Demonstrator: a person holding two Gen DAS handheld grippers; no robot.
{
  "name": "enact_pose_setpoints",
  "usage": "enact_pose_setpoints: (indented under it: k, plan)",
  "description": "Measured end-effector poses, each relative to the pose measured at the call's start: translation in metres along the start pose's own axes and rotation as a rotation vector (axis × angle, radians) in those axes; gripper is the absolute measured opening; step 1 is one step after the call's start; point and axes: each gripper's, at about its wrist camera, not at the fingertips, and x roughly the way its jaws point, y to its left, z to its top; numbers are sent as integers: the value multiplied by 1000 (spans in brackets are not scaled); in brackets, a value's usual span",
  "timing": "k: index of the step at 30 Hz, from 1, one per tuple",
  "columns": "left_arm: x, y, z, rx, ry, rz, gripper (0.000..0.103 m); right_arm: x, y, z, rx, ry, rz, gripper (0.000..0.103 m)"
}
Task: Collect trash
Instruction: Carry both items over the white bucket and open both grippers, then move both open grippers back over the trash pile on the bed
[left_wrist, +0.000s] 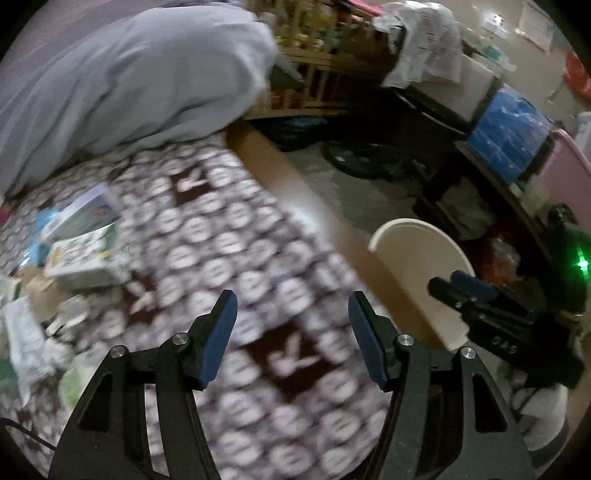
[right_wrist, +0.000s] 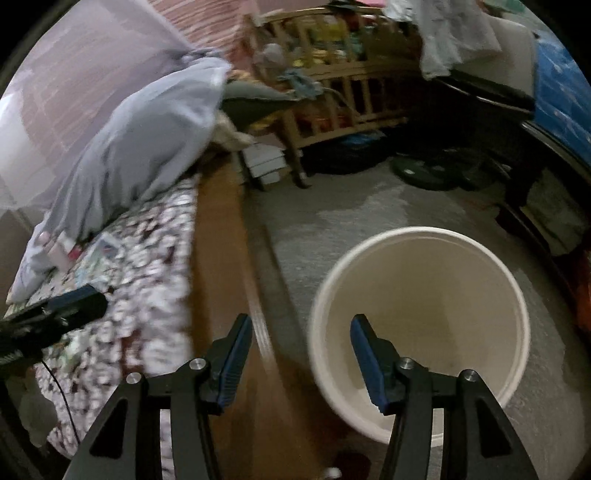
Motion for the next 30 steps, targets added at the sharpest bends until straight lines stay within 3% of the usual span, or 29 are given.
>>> enact_pose_setpoints:
  k: [11,22,30]
  plan:
    - [-50,85,-33,-70,-39,169,61,2,108,0,-151,12,108,57]
    - [-101,190,-75,-217,-47,305,61,26,204,-20,-271,91,237,58]
    - [-127,261,-109,-346,-38,382,61,43,263,-39,-362,151,328,66]
